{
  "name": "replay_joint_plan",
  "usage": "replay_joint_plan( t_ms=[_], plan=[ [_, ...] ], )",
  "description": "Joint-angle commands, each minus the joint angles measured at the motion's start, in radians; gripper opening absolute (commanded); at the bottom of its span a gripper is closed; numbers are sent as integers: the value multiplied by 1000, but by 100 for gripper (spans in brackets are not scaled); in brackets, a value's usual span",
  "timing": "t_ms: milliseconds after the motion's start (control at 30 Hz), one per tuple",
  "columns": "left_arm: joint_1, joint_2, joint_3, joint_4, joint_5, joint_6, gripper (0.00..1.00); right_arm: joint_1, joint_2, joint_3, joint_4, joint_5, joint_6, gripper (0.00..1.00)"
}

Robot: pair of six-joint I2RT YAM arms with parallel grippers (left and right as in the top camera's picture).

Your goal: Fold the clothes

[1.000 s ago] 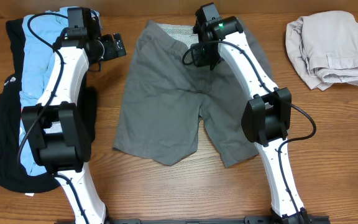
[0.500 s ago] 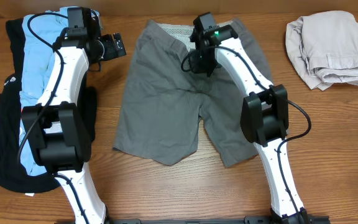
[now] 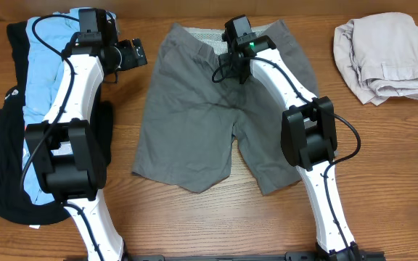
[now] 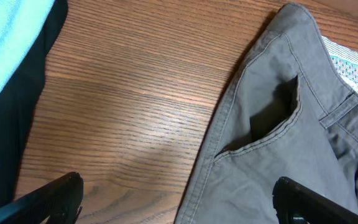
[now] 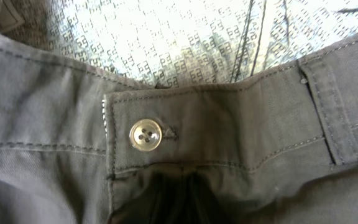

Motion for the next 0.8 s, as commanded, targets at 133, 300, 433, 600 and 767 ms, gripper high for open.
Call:
replay_joint_plan(
  t_ms=[133, 300, 433, 600, 767],
  plan=[
    [1, -40, 19, 2, -6, 17, 100, -55, 105, -13, 122, 24, -5, 16],
    [1, -40, 19, 2, -6, 17, 100, -88, 143, -13, 226, 29, 34, 17],
    [1, -39, 19, 2, -6, 16, 100, -126, 144, -1, 311, 54, 157, 18],
    [1, -39, 19, 1, -7, 37, 100, -156, 108, 81, 158, 54, 188, 57],
    [1, -39, 19, 0, -7, 64, 100, -159, -24, 165, -98, -6, 190, 84]
  ],
)
